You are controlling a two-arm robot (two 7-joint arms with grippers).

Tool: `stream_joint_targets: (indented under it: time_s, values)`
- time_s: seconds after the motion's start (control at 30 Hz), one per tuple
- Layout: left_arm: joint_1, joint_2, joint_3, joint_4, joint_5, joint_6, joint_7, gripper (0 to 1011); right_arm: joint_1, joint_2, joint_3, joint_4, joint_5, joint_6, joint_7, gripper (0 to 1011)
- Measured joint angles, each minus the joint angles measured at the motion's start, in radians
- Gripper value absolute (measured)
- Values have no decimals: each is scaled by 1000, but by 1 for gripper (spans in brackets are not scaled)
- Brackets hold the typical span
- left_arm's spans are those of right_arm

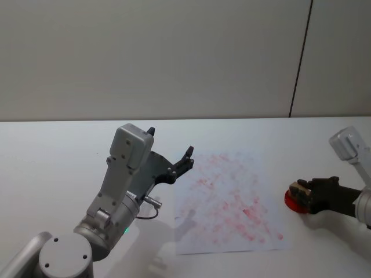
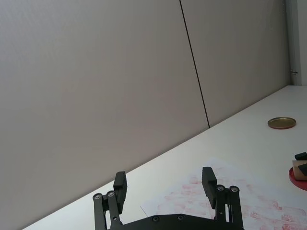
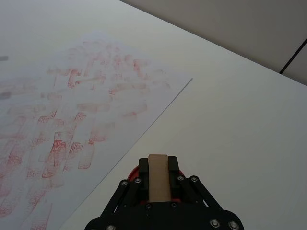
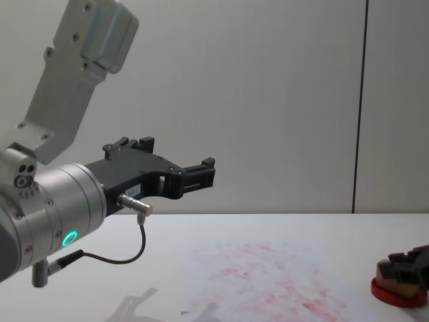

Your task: Use the one hand to pick up the stamp and affix it onto the A4 paper.

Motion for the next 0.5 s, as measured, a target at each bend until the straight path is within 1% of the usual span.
stream_joint_targets:
  time_s: [0.1, 0.17, 0.23, 0.27, 0.33, 0.37, 0.47, 0.5]
  values:
    - [0, 0, 0, 0, 0, 0, 0, 993, -2, 0, 0, 1, 6, 1, -7, 226]
    - [0, 0, 0, 0, 0, 0, 0, 993, -4, 1, 0, 2, 7, 4, -12, 274]
    - [0, 0, 0, 0, 0, 0, 0, 993, -5, 1, -1, 2, 9, 5, -14, 283]
    - [0, 0, 0, 0, 0, 0, 0, 993, -5, 1, -1, 2, 15, 5, -19, 366]
    - [0, 0, 0, 0, 0, 0, 0, 993, -6, 0, -1, 2, 19, 5, -22, 413]
    - [0, 0, 0, 0, 0, 0, 0, 993, -7, 0, -1, 2, 25, 5, -26, 474]
    - [0, 0, 0, 0, 0, 0, 0, 993, -9, 0, -1, 0, 35, 3, -32, 535]
    - [0, 0, 0, 0, 0, 0, 0, 993, -11, 0, -1, -3, 41, 0, -36, 590]
